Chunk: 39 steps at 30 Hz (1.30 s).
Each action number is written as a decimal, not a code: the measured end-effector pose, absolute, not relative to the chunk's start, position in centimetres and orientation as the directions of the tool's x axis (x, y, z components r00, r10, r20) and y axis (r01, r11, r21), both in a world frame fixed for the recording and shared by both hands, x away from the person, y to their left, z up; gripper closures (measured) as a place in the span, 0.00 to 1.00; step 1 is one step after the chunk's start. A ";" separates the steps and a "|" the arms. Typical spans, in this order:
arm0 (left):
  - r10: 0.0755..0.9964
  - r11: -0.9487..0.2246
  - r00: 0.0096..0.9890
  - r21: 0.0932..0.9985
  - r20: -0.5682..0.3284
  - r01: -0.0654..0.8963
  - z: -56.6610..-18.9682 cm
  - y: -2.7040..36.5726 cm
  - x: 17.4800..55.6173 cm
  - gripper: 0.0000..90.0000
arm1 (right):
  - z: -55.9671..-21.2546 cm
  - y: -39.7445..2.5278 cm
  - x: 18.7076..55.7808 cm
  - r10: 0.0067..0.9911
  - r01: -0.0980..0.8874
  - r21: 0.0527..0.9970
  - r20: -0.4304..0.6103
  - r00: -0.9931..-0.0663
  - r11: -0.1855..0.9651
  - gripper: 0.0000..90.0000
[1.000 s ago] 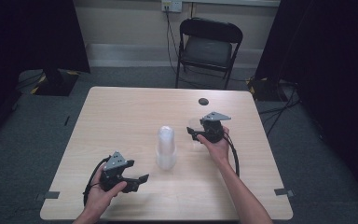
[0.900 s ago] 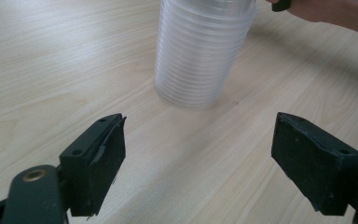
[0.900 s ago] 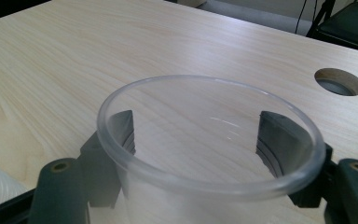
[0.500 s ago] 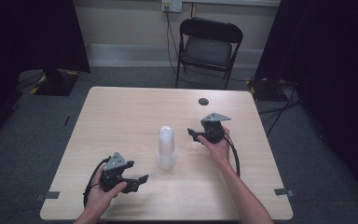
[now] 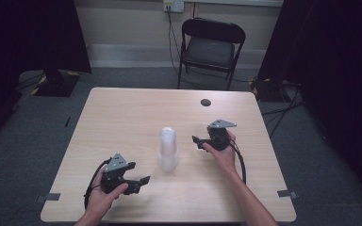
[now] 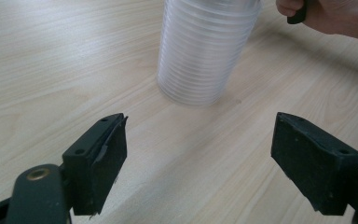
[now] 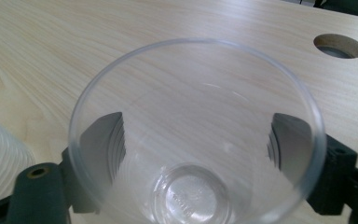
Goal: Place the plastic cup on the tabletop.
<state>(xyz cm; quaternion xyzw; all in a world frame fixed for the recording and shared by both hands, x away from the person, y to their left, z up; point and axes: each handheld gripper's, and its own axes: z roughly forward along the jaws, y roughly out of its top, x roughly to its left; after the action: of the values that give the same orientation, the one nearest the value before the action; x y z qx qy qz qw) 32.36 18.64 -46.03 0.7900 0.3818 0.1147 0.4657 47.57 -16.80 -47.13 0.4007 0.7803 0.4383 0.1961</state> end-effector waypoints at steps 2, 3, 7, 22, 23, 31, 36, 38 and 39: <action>0.712 -0.271 0.679 0.822 -0.179 0.501 -46.1 18.7 32.4 0.20 | -47.2 -16.9 47.5 0.798 0.461 0.838 0.053 -0.600 0.291 0.19; 0.713 -0.271 0.679 0.823 -0.178 0.500 -46.1 18.7 32.4 0.20 | -47.3 -16.9 47.4 0.797 0.461 0.839 0.055 -0.601 0.290 0.19; 0.718 -0.265 0.672 0.823 -0.179 0.503 -46.0 18.8 32.4 0.20 | -47.5 -17.1 47.2 0.792 0.476 0.829 0.069 -0.607 0.293 0.17; 0.739 -0.258 0.652 0.822 -0.170 0.508 -46.2 19.6 33.0 0.20 | -47.5 -17.8 46.1 0.789 0.501 0.817 0.097 -0.607 0.286 0.16; 0.740 -0.256 0.650 0.822 -0.173 0.509 -46.2 19.6 33.1 0.20 | -47.4 -17.9 46.0 0.788 0.502 0.816 0.098 -0.608 0.286 0.16; 0.753 -0.250 0.635 0.818 -0.172 0.518 -46.4 20.1 33.4 0.20 | -47.0 -18.6 45.3 0.786 0.511 0.811 0.107 -0.609 0.285 0.16; 0.756 -0.251 0.633 0.819 -0.166 0.515 -46.3 20.1 33.5 0.20 | -46.5 -19.1 44.4 0.785 0.511 0.810 0.108 -0.610 0.286 0.17; 0.758 -0.258 0.633 0.820 -0.155 0.511 -46.2 20.1 33.4 0.20 | -46.1 -19.4 44.0 0.787 0.515 0.811 0.117 -0.606 0.276 0.17; 0.758 -0.261 0.634 0.821 -0.151 0.508 -46.2 20.1 33.4 0.20 | -45.9 -19.6 43.8 0.790 0.520 0.809 0.118 -0.601 0.275 0.17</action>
<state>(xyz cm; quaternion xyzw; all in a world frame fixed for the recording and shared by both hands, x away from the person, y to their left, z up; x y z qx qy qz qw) 33.39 20.08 -46.22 0.7819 0.4047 0.1379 0.4536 43.78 -19.58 -45.91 0.4182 0.7830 0.4332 0.1561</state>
